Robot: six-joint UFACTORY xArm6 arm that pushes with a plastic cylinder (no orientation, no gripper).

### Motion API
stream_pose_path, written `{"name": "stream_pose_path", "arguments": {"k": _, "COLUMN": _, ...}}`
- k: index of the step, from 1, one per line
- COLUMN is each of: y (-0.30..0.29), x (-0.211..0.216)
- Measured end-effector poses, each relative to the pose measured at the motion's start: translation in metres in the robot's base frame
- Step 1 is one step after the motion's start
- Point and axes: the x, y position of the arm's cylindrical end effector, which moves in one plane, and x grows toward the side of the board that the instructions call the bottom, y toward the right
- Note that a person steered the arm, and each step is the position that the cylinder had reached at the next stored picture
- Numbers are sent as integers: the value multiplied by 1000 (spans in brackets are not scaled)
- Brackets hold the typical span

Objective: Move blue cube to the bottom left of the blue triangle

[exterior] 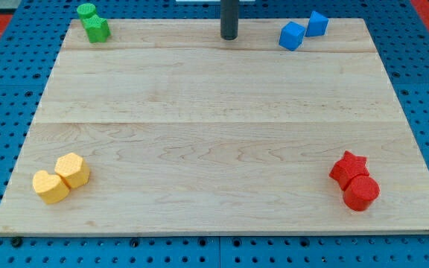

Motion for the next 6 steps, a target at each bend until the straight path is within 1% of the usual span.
{"name": "stream_pose_path", "arguments": {"k": 1, "y": 57, "x": 8}}
{"name": "stream_pose_path", "arguments": {"k": 3, "y": 89, "x": 19}}
{"name": "stream_pose_path", "arguments": {"k": 4, "y": 72, "x": 19}}
{"name": "stream_pose_path", "arguments": {"k": 5, "y": 45, "x": 32}}
{"name": "stream_pose_path", "arguments": {"k": 6, "y": 70, "x": 105}}
